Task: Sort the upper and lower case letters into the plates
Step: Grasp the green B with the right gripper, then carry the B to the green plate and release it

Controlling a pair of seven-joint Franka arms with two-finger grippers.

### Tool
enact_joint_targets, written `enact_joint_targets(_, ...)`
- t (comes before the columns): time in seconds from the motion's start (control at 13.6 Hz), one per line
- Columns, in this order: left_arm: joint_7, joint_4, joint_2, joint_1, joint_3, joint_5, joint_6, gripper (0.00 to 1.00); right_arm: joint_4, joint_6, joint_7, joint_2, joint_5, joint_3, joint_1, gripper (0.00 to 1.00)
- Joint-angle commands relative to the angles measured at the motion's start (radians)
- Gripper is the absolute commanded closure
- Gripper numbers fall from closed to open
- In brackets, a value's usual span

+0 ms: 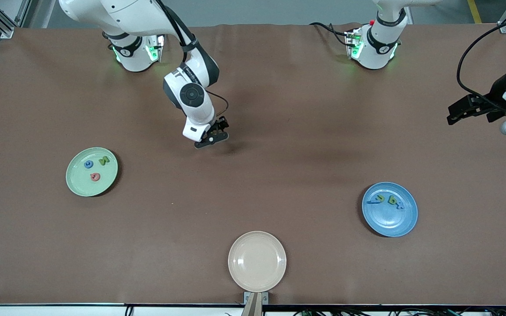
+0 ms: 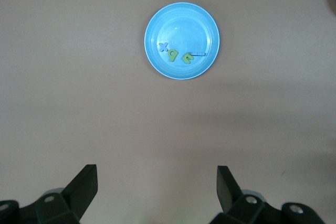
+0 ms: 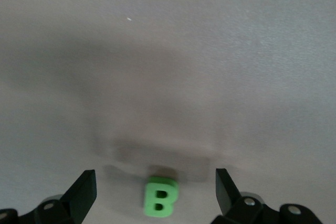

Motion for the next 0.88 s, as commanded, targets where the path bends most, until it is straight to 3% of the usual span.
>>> enact_joint_targets(0.0, 0.017, -0.02, -0.021, -0.004, -0.001, -0.014, 0.013, 0.0, -0.058, 0.024, -0.031, -0.029, 0.009, 0.004, -0.01, 0.0)
enact_joint_targets(0.15, 0.017, -0.019, -0.021, -0.003, -0.001, -0.014, 0.015, 0.0, -0.065, 0.024, -0.029, -0.029, 0.012, 0.004, -0.01, 0.05)
enact_joint_targets(0.29, 0.017, -0.014, -0.021, -0.003, -0.001, -0.014, 0.015, 0.0, -0.07, 0.022, -0.028, -0.029, 0.013, 0.004, -0.009, 0.22)
enact_joint_targets(0.51, 0.017, -0.014, -0.024, 0.0, -0.002, -0.014, 0.015, 0.0, -0.068, 0.018, -0.026, -0.029, 0.018, 0.004, -0.009, 0.39)
enact_joint_targets(0.81, 0.017, -0.016, -0.024, -0.001, -0.001, -0.014, 0.015, 0.0, -0.068, 0.011, -0.026, -0.029, 0.018, 0.004, -0.006, 0.52)
